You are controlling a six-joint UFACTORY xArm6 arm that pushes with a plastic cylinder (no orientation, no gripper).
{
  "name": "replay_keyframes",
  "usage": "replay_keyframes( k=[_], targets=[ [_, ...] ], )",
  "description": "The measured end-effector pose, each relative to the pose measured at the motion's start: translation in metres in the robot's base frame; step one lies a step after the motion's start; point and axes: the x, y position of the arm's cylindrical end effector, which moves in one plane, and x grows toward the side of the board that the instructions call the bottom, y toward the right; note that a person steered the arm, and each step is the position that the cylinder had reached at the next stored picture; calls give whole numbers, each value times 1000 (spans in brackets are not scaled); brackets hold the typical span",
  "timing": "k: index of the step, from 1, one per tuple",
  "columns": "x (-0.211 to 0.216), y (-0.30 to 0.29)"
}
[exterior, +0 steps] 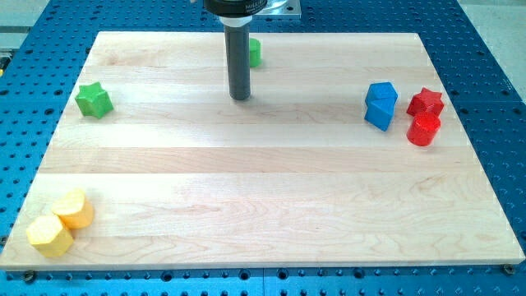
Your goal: Move the green circle into the green star
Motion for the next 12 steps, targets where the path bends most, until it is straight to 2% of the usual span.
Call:
replay_keyframes(
  k=[1,3,5,7,9,10,11,12],
  targets=[
    [-37,49],
    [-95,79],
    [-98,6],
    [-92,-29],
    [-49,-115],
    [-43,-137],
    [-52,-131],
    [-82,-97]
  ],
)
